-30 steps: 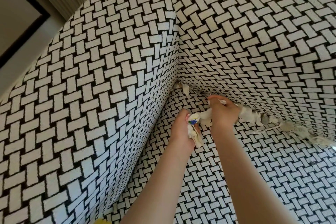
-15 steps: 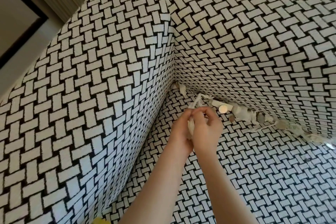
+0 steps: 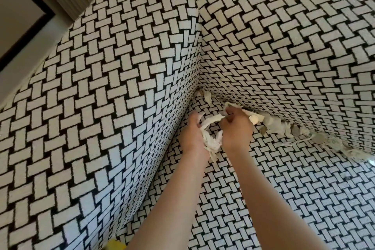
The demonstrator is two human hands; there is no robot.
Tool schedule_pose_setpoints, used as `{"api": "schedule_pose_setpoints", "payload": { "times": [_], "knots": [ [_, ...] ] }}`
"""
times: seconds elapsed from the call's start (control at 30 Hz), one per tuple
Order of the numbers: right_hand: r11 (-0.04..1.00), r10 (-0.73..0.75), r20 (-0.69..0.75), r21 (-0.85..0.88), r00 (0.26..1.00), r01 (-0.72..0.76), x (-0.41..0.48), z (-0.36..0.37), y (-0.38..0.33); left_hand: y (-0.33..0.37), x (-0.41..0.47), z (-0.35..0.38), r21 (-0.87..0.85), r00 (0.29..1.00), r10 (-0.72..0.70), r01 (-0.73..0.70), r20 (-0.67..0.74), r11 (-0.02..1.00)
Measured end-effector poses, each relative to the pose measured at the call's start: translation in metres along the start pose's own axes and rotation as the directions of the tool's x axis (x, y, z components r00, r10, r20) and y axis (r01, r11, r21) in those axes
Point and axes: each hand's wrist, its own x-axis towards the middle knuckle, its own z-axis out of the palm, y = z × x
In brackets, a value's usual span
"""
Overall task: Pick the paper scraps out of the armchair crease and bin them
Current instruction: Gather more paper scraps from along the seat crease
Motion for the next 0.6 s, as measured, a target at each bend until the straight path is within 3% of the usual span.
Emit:
{"api": "schedule_pose_setpoints", "payload": {
  "times": [0.1, 0.23, 0.33, 0.4, 0.5, 0.6],
  "knots": [
    [0.999, -0.002, -0.011, 0.051, 1.0, 0.003, 0.007, -0.002, 0.002, 0.005, 0.003, 0.0, 0.094, 0.999, 0.04, -0.039, -0.003, 0.995],
    [0.934, -0.011, 0.011, 0.358, 1.0, 0.006, -0.015, -0.019, -0.003, 0.008, 0.009, -0.003, 0.176, 0.996, 0.022, -0.036, 0.083, 0.984],
    [0.921, -0.143, 0.11, 0.378, 0.984, 0.091, -0.048, -0.018, -0.007, 0.005, 0.007, 0.0, 0.261, 0.981, 0.067, -0.114, 0.184, 0.958],
    [0.906, -0.139, 0.137, 0.418, 0.981, 0.07, -0.06, -0.012, -0.006, 0.003, 0.004, 0.0, 0.416, 0.96, 0.155, -0.244, 0.234, 0.876],
    [0.909, -0.165, 0.172, 0.41, 0.971, 0.081, -0.067, -0.01, 0.0, -0.003, 0.001, -0.01, 0.584, 0.946, 0.229, -0.323, 0.231, 0.745],
    [0.933, -0.193, 0.098, 0.328, 0.976, 0.151, -0.068, -0.013, 0.003, -0.003, 0.003, -0.015, 0.517, 0.958, 0.263, -0.284, 0.116, 0.807]
  ]
}}
